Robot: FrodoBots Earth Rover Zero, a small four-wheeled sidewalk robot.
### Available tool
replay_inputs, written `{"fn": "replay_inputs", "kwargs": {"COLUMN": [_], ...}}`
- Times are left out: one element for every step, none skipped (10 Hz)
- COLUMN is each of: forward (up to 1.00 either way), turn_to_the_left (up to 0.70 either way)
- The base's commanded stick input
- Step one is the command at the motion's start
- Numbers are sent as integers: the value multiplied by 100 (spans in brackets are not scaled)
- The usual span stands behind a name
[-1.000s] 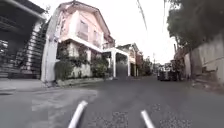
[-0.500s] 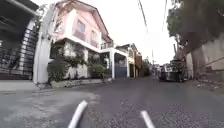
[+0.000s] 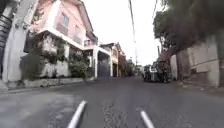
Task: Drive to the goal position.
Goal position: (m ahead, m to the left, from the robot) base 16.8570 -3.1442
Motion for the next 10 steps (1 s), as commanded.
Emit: {"fn": "replay_inputs", "kwargs": {"forward": [100, 100, 100, 100, 100, 100, 100, 100, 100, 100], "turn_to_the_left": [0, 0, 0, 0, 0, 0, 0, 0, 0, 0]}}
